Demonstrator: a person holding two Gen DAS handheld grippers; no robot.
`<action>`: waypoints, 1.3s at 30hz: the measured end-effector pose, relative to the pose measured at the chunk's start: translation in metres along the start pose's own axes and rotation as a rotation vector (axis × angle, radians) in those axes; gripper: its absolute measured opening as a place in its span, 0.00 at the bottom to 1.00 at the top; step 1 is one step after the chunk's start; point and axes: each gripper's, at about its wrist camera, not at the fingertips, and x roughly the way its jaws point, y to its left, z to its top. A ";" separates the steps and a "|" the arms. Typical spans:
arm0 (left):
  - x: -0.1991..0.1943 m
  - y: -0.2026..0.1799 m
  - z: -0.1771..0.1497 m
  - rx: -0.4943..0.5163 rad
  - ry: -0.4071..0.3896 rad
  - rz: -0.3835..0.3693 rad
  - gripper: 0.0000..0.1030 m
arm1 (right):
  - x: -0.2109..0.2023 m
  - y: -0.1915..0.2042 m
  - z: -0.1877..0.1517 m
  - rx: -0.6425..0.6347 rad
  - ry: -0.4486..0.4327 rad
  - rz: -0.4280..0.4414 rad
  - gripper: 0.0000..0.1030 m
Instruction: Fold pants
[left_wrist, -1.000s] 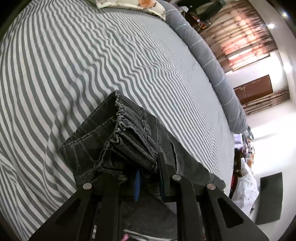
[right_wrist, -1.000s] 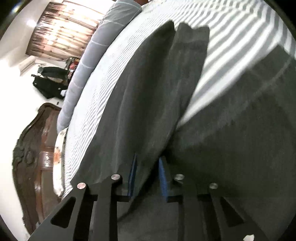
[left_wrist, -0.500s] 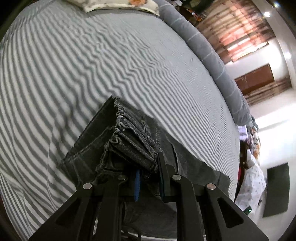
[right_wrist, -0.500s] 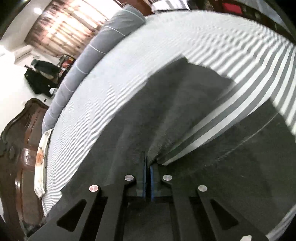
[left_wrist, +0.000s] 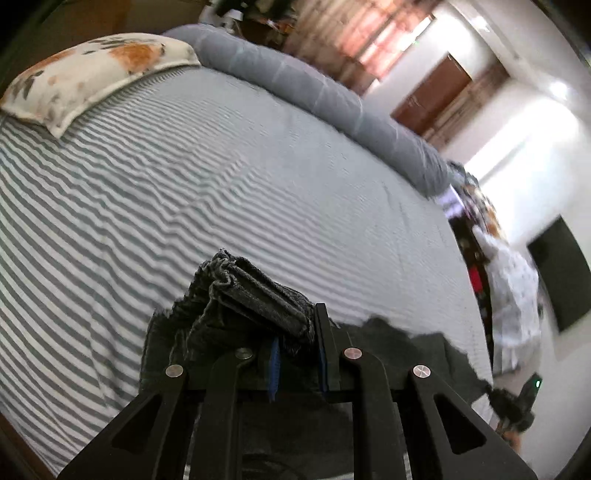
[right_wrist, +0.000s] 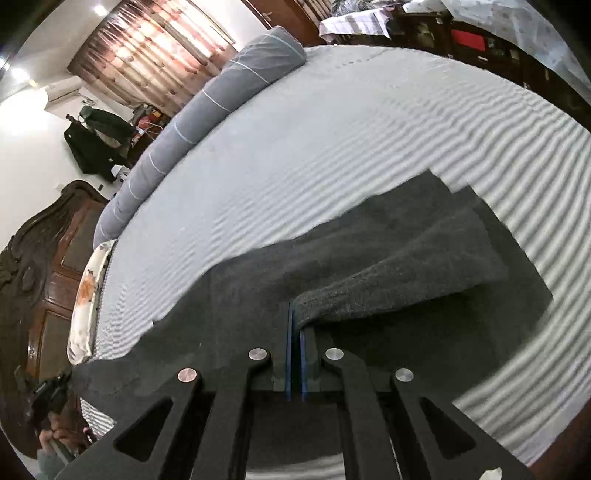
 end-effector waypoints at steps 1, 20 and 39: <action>0.001 0.005 -0.006 -0.003 0.018 0.013 0.16 | 0.000 -0.003 -0.010 -0.006 0.020 -0.010 0.03; -0.006 0.082 -0.097 -0.264 0.168 0.075 0.17 | -0.003 -0.015 -0.051 -0.050 0.053 -0.091 0.03; -0.012 0.024 -0.126 -0.014 0.128 0.390 0.45 | 0.033 -0.035 -0.072 -0.030 0.154 -0.088 0.09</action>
